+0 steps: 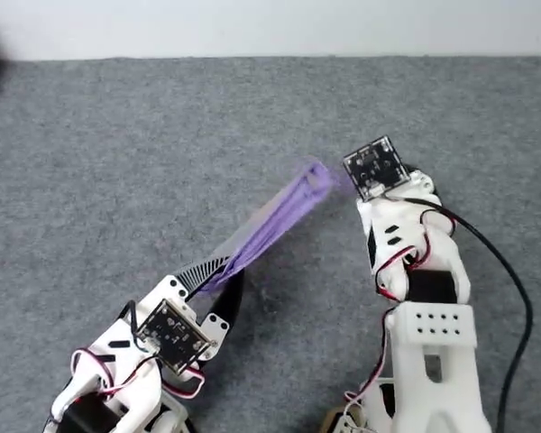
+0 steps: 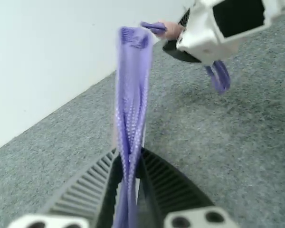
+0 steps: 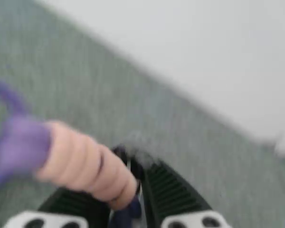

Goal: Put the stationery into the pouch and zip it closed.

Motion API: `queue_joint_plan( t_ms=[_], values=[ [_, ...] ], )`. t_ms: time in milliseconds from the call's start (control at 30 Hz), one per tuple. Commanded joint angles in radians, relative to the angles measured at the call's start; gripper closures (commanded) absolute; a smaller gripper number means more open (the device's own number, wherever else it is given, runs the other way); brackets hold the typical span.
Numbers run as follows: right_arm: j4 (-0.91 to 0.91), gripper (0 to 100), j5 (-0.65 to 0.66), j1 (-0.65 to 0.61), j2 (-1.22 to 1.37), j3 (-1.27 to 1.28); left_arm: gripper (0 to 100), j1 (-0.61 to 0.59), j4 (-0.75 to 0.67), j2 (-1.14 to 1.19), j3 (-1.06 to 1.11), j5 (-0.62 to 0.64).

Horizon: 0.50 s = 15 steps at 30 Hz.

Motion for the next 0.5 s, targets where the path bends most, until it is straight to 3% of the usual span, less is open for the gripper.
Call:
queue_joint_plan(
  t_ms=[0, 367, 467],
  values=[
    [-0.007, 99.1, -0.048, 0.022, 0.016, -0.061, 99, -0.008, -0.014, -0.014, -0.059, -0.003],
    [0.002, 99.1, -0.063, 0.056, 0.015, -0.081, 99, -0.014, 0.043, -0.014, -0.107, -0.009],
    [0.074, 98.9, -0.063, 0.048, 0.004, -0.095, 98, -0.012, 0.037, -0.014, -0.107, -0.009]
  ],
)
